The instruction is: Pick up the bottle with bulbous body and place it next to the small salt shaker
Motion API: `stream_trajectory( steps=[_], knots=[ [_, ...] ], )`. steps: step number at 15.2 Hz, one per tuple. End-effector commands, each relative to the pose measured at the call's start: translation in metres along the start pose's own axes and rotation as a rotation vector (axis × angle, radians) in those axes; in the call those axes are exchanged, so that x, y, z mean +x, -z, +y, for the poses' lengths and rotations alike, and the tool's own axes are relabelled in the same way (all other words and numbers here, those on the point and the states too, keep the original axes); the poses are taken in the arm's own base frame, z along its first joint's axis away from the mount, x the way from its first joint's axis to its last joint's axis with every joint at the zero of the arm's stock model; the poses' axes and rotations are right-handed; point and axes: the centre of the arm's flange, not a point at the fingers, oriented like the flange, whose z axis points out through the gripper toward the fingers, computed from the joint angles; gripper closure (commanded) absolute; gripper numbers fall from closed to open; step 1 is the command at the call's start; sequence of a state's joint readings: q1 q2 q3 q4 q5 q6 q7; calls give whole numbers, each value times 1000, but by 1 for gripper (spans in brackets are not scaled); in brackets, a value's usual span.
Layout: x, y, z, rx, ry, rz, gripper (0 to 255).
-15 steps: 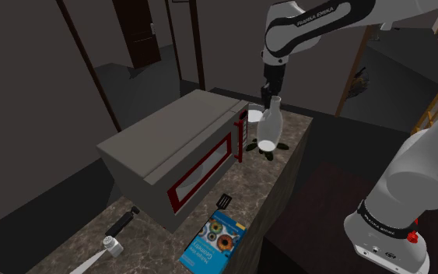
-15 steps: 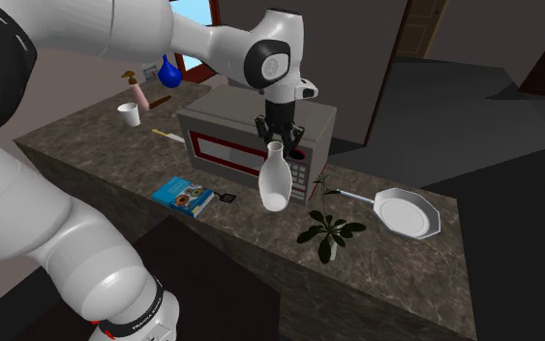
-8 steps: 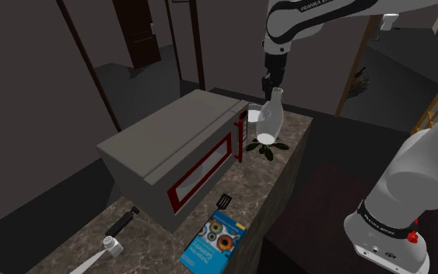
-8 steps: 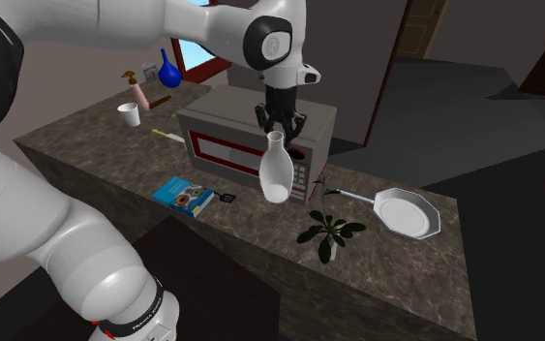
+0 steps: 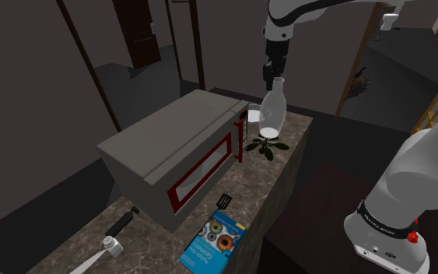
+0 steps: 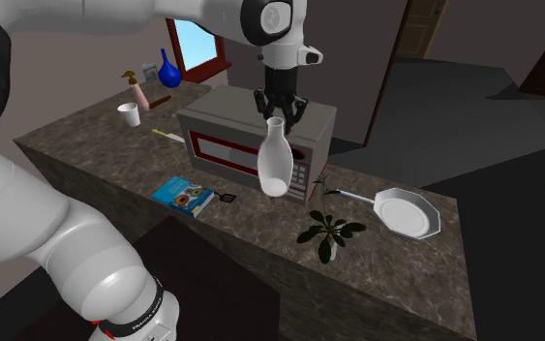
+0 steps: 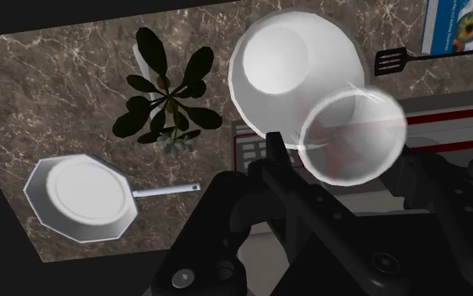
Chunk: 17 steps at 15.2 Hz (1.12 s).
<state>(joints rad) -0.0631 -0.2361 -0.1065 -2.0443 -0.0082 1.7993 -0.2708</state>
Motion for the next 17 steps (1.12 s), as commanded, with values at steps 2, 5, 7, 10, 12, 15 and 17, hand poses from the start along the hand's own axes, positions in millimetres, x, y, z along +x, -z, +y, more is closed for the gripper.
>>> stream_trajectory(
  steps=[2, 5, 7, 10, 12, 15, 17],
  knots=[
    [0, 17, -1, 0, 0, 0, 255],
    [0, 33, -1, 0, 0, 0, 255],
    [0, 43, -1, 0, 0, 0, 255],
    [0, 59, -1, 0, 0, 0, 255],
    [2, 58, -14, 0, 0, 0, 255],
    [9, 48, -52, 0, 0, 0, 255],
    [14, 41, -77, 0, 0, 0, 255]
  ],
)
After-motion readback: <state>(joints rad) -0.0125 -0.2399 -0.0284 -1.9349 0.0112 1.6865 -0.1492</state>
